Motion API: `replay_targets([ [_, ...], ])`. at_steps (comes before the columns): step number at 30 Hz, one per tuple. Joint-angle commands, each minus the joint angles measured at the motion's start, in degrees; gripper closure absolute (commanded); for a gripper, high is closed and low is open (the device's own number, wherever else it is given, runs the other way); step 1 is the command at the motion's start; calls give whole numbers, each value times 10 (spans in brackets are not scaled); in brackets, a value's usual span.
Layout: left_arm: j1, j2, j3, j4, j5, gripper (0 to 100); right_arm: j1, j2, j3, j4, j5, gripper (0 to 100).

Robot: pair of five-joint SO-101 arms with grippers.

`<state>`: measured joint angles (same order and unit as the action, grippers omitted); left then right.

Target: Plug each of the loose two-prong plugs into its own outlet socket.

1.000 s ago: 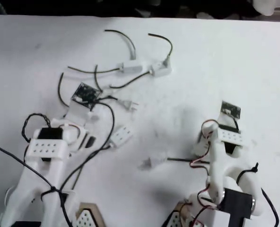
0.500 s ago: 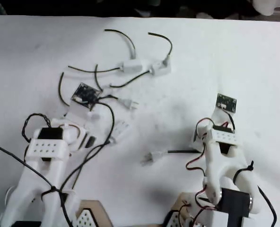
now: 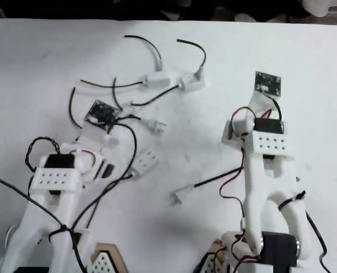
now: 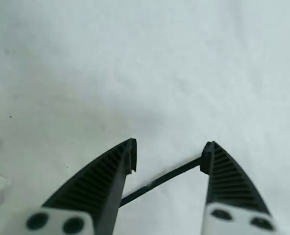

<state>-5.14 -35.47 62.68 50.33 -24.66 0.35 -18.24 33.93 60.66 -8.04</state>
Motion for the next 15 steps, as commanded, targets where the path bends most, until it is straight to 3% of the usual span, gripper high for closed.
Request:
replay_targets([
  [1, -5, -17, 0, -8, 1, 747, -30, -37, -23, 25, -2, 779],
  [5, -5, -17, 0, -8, 1, 747, -95, -73, -23, 118, -7, 779],
  [8, -5, -17, 0, -8, 1, 747, -148, -87, -19, 165, -76, 779],
  [15, -5, -17, 0, -8, 1, 747, -275, -87, 69, 117, -167, 779],
])
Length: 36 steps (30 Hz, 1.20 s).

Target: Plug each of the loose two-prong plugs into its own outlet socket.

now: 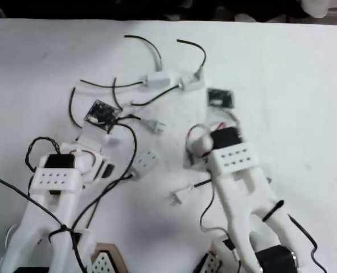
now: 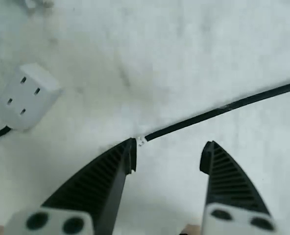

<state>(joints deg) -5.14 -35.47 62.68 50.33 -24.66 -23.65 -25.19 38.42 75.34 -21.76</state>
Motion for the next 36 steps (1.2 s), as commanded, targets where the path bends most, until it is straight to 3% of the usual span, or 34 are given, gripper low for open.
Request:
replay_targets([
  [1, -5, -17, 0, -8, 1, 747, -42, -17, 41, -53, -37, 779],
  [7, -5, -17, 0, -8, 1, 747, -69, -16, 155, -179, -44, 779],
  [17, -5, -17, 0, -8, 1, 747, -71, 15, 193, -199, -60, 806],
  [22, -5, -17, 0, -8, 1, 747, -68, 113, 190, -276, -64, 858],
  [32, -5, -17, 0, -8, 1, 748, -65, 144, 143, -240, -62, 863],
  [36, -5, -17, 0, -8, 1, 748, -33, 139, 129, -241, -58, 962],
])
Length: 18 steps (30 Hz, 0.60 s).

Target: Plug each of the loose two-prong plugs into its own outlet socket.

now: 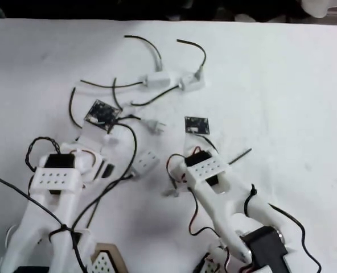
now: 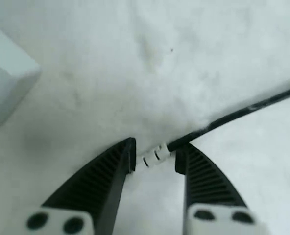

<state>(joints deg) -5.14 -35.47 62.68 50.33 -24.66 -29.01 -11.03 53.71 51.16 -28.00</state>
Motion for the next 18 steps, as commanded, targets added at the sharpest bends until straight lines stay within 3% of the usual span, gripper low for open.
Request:
replay_targets([
  [1, -5, -17, 0, -8, 1, 748, 33, -7, -28, 1, 11, 990],
  [9, -5, -17, 0, -8, 1, 748, 131, -93, -59, 28, 168, 982],
  [18, -5, -17, 0, -8, 1, 748, 179, -44, -119, 29, 431, 982],
])
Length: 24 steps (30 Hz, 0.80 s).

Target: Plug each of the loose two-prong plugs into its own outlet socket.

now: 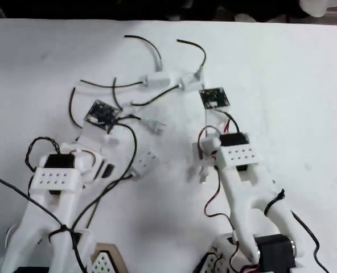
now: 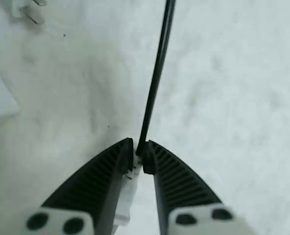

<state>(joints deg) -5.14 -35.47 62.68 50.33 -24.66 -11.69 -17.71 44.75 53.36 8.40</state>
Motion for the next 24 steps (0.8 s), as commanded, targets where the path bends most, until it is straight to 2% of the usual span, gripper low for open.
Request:
replay_targets([
  [1, -5, -17, 0, -8, 1, 748, 3, 42, -32, 7, 84, 982],
  [8, -5, -17, 0, -8, 1, 748, 3, 161, -97, 7, 107, 972],
  [11, -5, -17, 0, -8, 1, 748, 3, 189, -106, 13, 107, 885],
  [14, -5, -17, 0, -8, 1, 748, 3, 192, -119, 49, 107, 822],
  [19, -4, -17, 0, -8, 1, 748, 3, 192, -178, 149, 105, 837],
  [24, -4, -17, 0, -8, 1, 748, 2, 198, -205, 208, 65, 836],
])
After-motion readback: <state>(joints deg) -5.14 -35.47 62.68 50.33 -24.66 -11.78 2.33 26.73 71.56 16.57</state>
